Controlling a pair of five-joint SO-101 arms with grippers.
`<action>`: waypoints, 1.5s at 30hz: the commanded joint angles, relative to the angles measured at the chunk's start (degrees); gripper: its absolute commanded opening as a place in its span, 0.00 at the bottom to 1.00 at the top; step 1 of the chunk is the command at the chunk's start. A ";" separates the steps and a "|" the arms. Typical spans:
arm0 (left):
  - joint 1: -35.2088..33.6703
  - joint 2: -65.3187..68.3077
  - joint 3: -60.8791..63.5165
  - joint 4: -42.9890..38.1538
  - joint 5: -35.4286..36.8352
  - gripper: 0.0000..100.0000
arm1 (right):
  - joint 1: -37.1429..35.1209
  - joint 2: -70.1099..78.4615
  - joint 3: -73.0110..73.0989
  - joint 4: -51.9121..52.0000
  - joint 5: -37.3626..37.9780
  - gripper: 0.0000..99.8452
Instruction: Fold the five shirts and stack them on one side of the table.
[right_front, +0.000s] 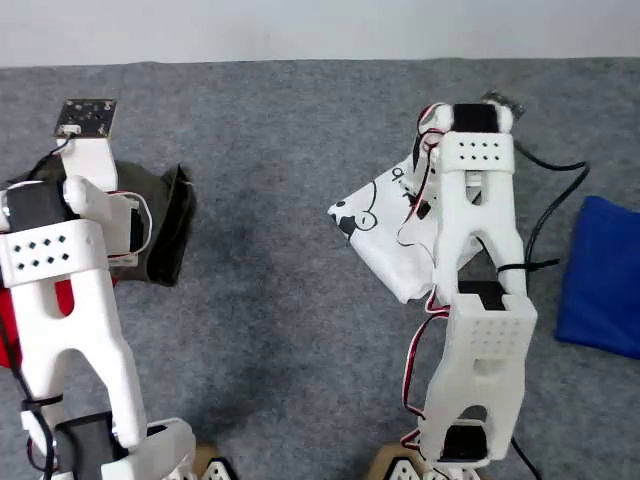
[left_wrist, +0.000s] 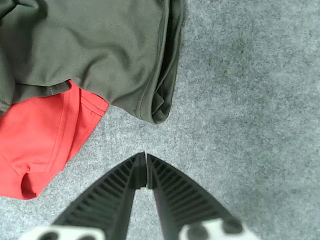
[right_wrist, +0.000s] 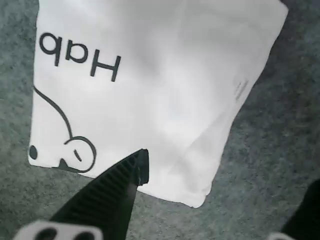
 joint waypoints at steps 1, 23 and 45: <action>-0.35 -2.20 -0.13 1.32 -0.35 0.00 | -0.57 2.86 -0.18 -2.15 -2.02 0.48; -0.35 -2.29 4.79 1.23 -0.44 0.00 | 0.66 18.68 -1.76 -14.02 3.96 0.02; 0.00 -2.29 4.79 1.23 -0.44 0.00 | 15.34 -9.71 -12.04 2.59 48.62 0.01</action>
